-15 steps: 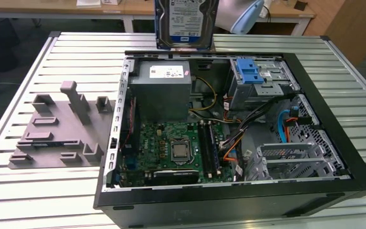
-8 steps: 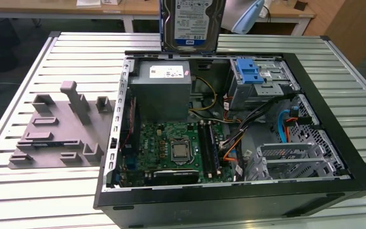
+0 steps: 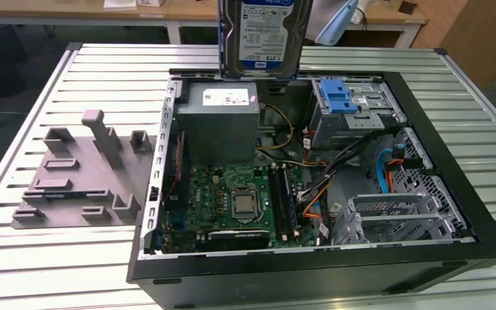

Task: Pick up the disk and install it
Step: 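Pick up the disk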

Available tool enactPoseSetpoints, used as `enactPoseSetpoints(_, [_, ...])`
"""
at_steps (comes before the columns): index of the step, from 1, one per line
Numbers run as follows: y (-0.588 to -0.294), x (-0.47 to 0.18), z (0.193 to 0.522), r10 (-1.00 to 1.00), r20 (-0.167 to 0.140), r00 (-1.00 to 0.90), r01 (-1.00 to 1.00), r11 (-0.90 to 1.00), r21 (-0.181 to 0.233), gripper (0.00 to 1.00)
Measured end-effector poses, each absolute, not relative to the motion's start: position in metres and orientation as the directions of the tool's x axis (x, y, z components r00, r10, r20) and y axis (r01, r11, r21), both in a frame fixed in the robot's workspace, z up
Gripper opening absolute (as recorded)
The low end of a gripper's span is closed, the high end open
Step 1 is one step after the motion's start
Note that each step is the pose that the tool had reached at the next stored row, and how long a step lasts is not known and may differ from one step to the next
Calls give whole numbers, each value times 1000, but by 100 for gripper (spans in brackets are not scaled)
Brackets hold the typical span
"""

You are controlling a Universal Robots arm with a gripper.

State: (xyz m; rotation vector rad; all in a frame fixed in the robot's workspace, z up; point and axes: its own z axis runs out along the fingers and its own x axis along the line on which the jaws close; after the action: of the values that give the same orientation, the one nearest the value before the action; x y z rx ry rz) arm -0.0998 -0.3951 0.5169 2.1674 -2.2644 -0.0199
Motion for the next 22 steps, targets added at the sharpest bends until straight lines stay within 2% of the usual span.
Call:
enactPoseSetpoints(16, [-419,-82,517,-999,-4,-44,-999,44,14,36])
enactPoseSetpoints(22, [-420,-82,517,-999,-4,-44,-999,44,14,36])
